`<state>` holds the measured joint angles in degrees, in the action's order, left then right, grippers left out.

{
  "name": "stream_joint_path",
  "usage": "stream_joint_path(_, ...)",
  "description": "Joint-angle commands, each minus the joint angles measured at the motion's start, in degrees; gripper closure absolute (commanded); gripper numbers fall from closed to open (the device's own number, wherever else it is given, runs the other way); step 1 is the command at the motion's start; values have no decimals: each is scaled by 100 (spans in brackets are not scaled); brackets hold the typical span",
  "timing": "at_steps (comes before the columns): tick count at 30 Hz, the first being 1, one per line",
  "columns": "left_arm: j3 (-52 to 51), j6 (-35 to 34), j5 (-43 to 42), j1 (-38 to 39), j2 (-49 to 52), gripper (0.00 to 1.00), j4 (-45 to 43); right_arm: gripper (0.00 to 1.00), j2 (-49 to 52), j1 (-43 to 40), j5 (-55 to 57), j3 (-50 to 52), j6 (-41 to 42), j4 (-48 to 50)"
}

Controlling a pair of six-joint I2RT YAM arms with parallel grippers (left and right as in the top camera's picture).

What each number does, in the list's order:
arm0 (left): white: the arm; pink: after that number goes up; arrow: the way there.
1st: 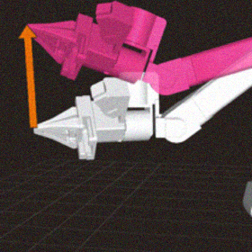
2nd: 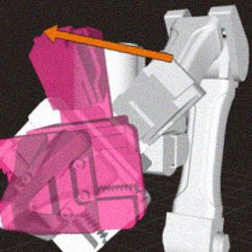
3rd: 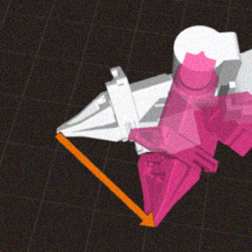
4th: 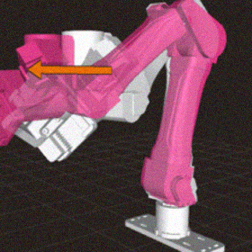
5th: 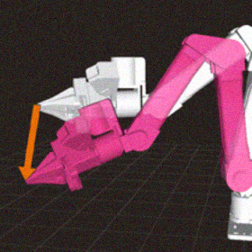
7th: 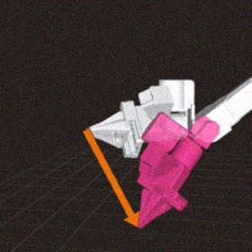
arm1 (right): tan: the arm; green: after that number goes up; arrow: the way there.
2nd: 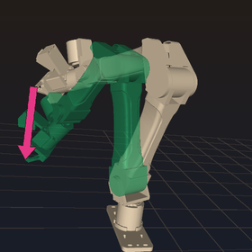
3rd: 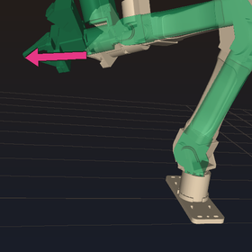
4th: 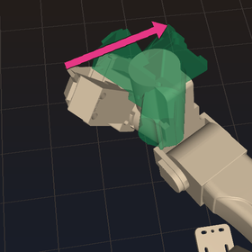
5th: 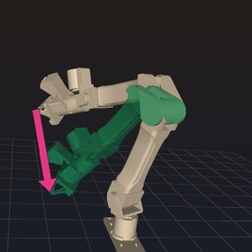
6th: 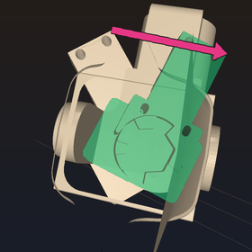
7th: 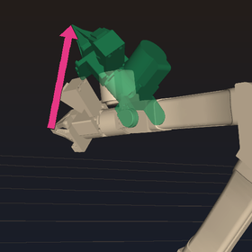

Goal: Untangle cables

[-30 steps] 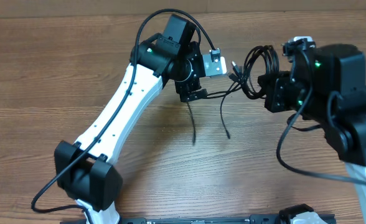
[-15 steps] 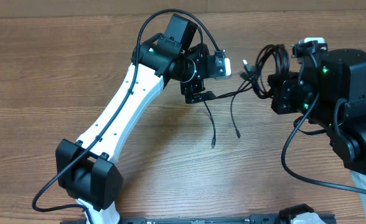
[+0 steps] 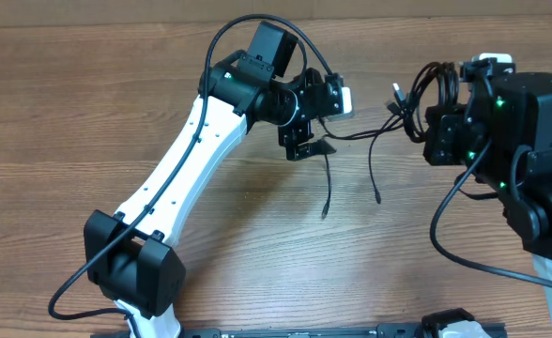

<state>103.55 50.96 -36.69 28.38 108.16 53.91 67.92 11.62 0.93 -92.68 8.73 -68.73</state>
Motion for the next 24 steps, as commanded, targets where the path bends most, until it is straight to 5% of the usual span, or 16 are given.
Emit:
stream_joint_path(1, 44, -127, -533, -20, -68, 0, -20, 95, -63, -79, 48, -190, -46, 46)
stream_joint_path(24, 44, -326, -944, 127, 522, 0, 129, 91, -63, -83, -337, -190, -7, 173)
